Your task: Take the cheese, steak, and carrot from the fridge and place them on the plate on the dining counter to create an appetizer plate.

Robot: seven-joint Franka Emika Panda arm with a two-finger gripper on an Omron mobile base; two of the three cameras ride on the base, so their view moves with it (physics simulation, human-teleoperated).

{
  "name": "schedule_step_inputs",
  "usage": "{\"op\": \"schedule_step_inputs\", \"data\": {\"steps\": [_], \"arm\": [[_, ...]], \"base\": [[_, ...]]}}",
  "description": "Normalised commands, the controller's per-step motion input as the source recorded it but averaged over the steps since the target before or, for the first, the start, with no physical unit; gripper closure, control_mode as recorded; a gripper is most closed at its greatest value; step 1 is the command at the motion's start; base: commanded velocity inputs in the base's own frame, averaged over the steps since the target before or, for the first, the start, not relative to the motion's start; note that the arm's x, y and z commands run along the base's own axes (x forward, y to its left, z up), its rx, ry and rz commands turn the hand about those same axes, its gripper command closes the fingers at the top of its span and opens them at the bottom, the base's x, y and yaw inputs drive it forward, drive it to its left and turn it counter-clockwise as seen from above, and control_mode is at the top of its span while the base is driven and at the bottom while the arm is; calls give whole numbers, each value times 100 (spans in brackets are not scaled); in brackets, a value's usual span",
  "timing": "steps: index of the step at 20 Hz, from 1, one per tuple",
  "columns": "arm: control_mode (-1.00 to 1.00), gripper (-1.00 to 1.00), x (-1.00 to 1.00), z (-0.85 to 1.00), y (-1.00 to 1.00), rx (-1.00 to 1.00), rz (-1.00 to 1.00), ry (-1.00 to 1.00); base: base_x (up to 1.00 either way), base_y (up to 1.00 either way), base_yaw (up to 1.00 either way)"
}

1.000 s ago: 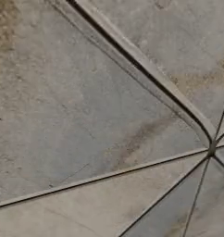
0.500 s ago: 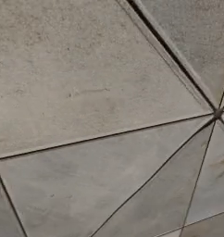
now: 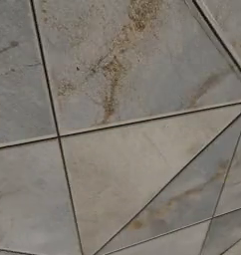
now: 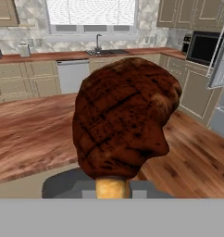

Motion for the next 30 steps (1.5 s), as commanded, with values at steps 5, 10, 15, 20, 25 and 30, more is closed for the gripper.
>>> {"op": "schedule_step_inputs", "data": {"steps": [5, 10, 15, 20, 25, 30], "arm": [[100, 100, 0, 0, 0, 0, 0, 0], [100, 100, 0, 0, 0, 0, 0, 0], [100, 100, 0, 0, 0, 0, 0, 0], [100, 100, 0, 0, 0, 0, 0, 0], [100, 100, 0, 0, 0, 0, 0, 0], [100, 100, 0, 0, 0, 0, 0, 0]], "base": [[-30, 100, 0], [5, 99, 9], [71, 69, 17], [98, 50, 15], [67, 43, 14], [46, 54, 9]]}}
